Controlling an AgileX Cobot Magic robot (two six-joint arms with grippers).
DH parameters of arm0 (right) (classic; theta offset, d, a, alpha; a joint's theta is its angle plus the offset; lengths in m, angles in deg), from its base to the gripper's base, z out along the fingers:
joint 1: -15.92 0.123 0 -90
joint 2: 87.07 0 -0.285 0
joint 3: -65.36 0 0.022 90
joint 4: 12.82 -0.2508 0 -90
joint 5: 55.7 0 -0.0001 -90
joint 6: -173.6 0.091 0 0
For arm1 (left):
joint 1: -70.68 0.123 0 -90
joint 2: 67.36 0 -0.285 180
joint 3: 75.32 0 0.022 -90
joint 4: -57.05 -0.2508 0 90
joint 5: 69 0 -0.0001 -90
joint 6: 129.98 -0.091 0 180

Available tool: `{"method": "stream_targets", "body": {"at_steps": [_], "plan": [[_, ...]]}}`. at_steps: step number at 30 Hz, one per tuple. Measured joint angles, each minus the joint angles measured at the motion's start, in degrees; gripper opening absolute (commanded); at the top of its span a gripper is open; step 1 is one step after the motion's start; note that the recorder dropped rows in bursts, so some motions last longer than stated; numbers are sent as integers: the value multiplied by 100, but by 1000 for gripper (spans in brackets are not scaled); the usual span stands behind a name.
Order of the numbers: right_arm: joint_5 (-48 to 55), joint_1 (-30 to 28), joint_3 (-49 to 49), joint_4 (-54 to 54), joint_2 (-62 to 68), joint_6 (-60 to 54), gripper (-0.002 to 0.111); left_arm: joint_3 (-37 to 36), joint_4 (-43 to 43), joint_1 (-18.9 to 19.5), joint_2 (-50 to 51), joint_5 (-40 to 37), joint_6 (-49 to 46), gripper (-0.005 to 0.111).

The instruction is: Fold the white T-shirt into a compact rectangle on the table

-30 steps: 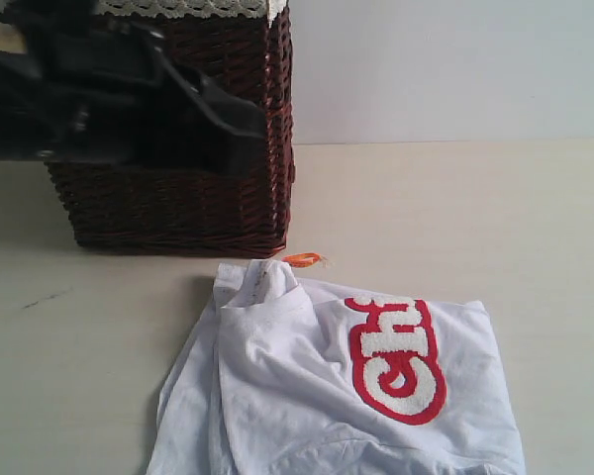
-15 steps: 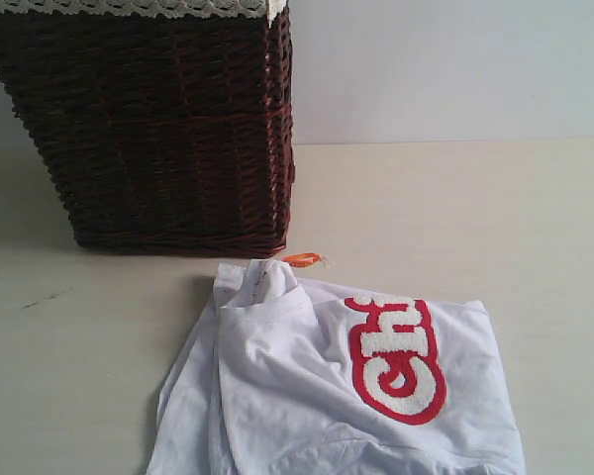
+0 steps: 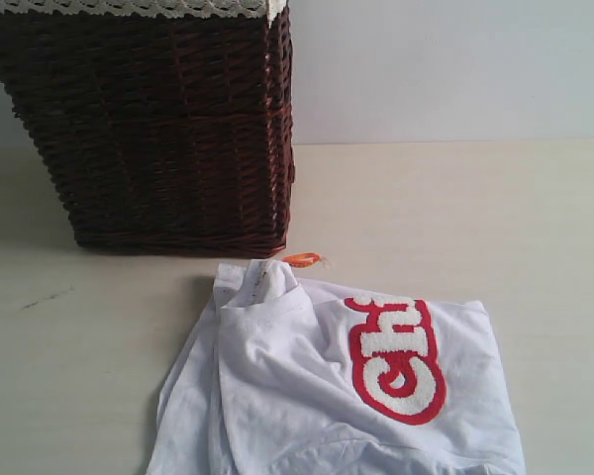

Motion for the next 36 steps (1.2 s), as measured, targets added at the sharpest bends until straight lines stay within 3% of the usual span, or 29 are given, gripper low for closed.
{"method": "stream_targets", "body": {"at_steps": [9, 21, 26, 36], "plan": [[-87, 0, -10, 0, -1145, -29, 0, 0, -25, 0, -452, 51, 0, 0], [-256, -159, 69, -286, -1696, -312, 0, -10, -279, 0, -2104, 208, 0, 0], [-855, -832, 567, -1173, -1696, -693, 0, -174, -314, 9, -2434, 365, 0, 0], [-2348, -2867, 1666, -2193, -1696, -1224, 0, -819, -347, 9, -2525, 1001, -11, 0]]}}
